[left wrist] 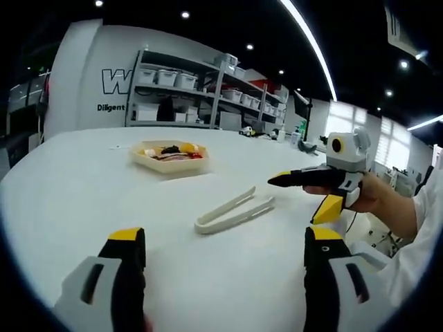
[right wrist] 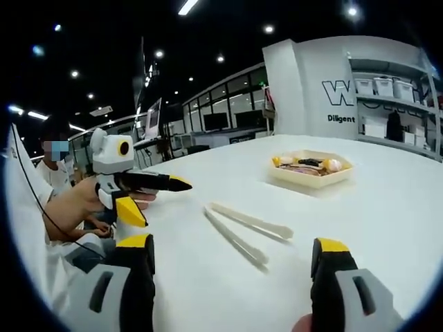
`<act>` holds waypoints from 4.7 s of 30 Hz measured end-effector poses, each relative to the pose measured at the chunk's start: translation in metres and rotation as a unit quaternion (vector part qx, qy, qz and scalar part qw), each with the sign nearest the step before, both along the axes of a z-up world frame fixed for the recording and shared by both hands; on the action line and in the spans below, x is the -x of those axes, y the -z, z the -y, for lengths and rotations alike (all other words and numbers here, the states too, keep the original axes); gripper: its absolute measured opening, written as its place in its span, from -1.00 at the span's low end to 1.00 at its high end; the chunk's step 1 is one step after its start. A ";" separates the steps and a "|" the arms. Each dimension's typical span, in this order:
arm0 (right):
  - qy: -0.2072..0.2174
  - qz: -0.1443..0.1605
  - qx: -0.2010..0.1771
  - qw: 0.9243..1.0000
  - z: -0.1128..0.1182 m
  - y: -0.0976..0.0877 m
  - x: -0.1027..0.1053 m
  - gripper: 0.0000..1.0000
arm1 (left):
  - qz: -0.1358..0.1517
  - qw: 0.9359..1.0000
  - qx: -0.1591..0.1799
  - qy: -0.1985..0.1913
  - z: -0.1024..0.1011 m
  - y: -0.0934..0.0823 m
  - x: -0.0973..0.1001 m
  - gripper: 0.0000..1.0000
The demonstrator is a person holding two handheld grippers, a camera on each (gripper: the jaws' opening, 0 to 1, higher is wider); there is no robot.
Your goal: Place the target food into the container with the food tongs after gripping and lifting it, then release it inside without dropping or visibly crushing the food.
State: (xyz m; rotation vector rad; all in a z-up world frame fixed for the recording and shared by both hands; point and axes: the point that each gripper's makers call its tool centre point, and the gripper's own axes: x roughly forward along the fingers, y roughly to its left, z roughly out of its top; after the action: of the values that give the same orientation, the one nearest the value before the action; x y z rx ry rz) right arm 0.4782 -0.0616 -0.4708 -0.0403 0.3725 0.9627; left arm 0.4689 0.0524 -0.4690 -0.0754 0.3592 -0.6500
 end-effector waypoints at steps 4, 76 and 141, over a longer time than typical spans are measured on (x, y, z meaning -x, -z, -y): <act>0.007 0.002 0.001 1.000 0.001 -0.002 0.001 0.87 | -0.002 1.000 -0.001 -0.001 0.000 0.000 0.001 0.92; 0.040 -0.008 -0.019 0.999 0.018 -0.030 0.017 0.85 | 0.004 0.998 -0.028 -0.055 -0.009 -0.035 0.020 0.98; 0.038 -0.002 -0.023 0.999 0.025 -0.041 0.029 0.85 | 0.011 0.998 -0.036 -0.055 -0.003 -0.047 0.030 0.98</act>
State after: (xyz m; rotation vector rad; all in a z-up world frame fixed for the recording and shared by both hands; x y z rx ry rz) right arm 0.4488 -0.0861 -0.4297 0.0174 0.3541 0.8958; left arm 0.4392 0.0549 -0.4223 -0.0204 0.3549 -0.5279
